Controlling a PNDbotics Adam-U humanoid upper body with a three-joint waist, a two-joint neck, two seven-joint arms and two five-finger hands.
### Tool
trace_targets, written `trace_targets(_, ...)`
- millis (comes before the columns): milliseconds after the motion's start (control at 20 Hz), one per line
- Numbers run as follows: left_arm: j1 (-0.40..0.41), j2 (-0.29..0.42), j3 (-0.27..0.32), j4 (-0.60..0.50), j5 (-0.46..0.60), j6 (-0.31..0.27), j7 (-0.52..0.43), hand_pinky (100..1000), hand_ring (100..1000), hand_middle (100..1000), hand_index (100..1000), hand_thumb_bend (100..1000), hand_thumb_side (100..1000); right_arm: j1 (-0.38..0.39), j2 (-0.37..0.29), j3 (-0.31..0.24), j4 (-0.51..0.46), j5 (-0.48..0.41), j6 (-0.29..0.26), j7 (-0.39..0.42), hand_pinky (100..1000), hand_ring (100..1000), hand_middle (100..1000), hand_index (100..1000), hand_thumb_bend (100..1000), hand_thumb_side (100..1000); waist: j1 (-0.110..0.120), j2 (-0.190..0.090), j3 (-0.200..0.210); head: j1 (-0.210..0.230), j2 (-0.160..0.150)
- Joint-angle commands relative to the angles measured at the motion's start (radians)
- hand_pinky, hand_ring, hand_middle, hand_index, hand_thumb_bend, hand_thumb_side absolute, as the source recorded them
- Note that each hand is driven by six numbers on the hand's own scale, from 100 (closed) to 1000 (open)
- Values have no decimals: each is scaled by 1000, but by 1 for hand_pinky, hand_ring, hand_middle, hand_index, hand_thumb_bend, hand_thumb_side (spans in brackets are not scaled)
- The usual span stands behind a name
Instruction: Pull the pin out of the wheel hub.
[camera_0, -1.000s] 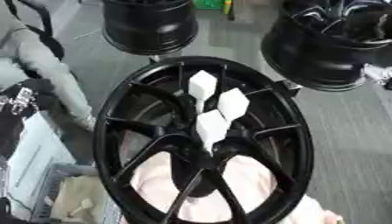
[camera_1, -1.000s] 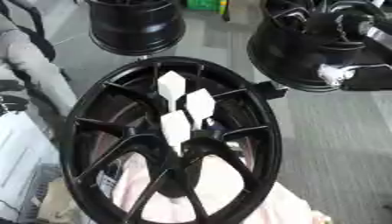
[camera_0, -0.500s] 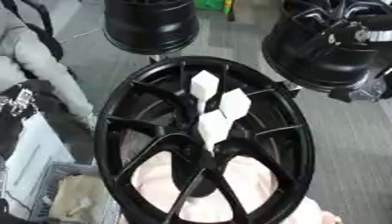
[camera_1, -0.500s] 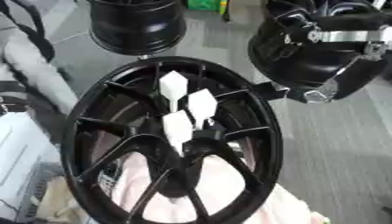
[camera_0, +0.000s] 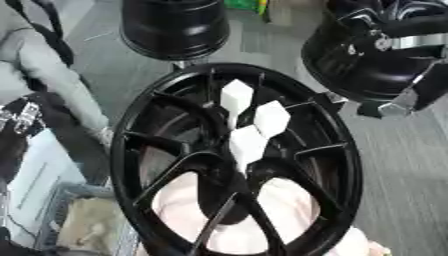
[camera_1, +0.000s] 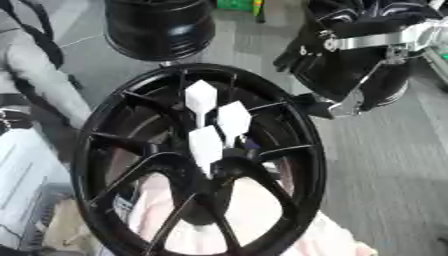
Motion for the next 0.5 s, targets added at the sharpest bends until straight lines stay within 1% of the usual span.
trace_targets(50,-15,20,-5,-13,-4,-2,-5,690,647,702,764,100,762,-38,18,6,24,15,-33,34,829,863,883,980,284,292,6,-10,3,-5,5)
trace_targets(300,-17,19,-6,-12,-3,-3,-6,689,647,702,764,100,761,-68,76,26,56,27,-45,38,828,857,875,973,276,299,8,-8,7,-9,5)
trace_targets(500,-18,18,-7,-13,-3,-3,-7,689,648,703,764,100,762,-85,105,46,68,31,-55,38,828,855,872,971,270,309,8,-7,9,-12,5)
